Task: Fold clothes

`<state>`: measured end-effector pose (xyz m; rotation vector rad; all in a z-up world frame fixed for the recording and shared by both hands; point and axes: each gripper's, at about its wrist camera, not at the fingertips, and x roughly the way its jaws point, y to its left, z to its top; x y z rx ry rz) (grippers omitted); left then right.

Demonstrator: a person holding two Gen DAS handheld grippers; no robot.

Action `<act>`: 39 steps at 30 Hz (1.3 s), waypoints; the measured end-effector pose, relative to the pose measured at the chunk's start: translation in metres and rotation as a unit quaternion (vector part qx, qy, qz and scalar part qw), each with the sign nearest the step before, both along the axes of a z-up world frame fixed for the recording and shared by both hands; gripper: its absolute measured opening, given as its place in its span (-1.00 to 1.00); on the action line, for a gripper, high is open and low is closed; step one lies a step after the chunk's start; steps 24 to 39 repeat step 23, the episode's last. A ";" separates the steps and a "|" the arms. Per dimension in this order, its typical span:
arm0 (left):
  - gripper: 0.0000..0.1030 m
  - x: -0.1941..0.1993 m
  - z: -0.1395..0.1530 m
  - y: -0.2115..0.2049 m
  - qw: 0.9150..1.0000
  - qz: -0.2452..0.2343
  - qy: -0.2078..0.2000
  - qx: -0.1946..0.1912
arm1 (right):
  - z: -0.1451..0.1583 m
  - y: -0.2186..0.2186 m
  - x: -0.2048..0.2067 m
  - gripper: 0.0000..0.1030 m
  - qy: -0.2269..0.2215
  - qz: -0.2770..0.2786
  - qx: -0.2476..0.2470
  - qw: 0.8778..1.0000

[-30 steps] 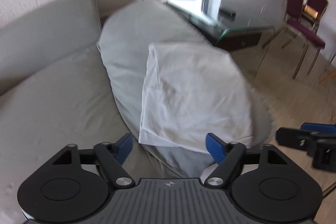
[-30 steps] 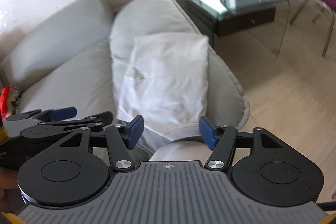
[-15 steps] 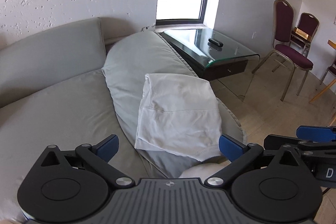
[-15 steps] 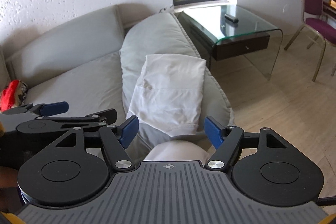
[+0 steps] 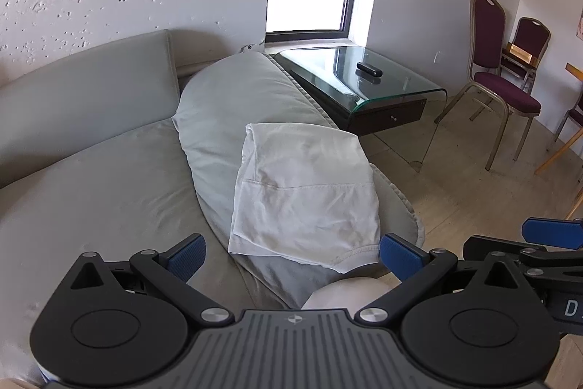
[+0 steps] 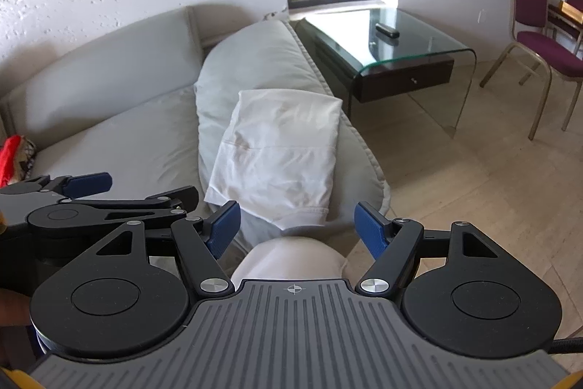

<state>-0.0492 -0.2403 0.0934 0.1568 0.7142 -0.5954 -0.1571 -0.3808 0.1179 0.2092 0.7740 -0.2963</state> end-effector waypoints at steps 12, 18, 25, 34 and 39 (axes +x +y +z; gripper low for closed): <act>0.98 0.001 -0.004 -0.006 1.000 -0.003 -0.002 0.007 | -0.003 -0.004 0.001 0.45 0.005 -0.004 -0.002 1.000; 0.98 0.002 -0.004 -0.004 1.000 -0.002 0.000 0.004 | -0.004 -0.003 0.001 0.45 0.004 -0.005 -0.001 1.000; 0.98 -0.001 -0.002 -0.002 1.000 -0.001 -0.010 0.004 | -0.004 -0.003 0.001 0.45 0.002 -0.005 0.003 1.000; 0.98 -0.001 -0.002 -0.002 1.000 -0.001 -0.010 0.004 | -0.004 -0.003 0.001 0.45 0.002 -0.005 0.003 1.000; 0.98 -0.001 -0.002 -0.002 1.000 -0.001 -0.010 0.004 | -0.004 -0.003 0.001 0.45 0.002 -0.005 0.003 1.000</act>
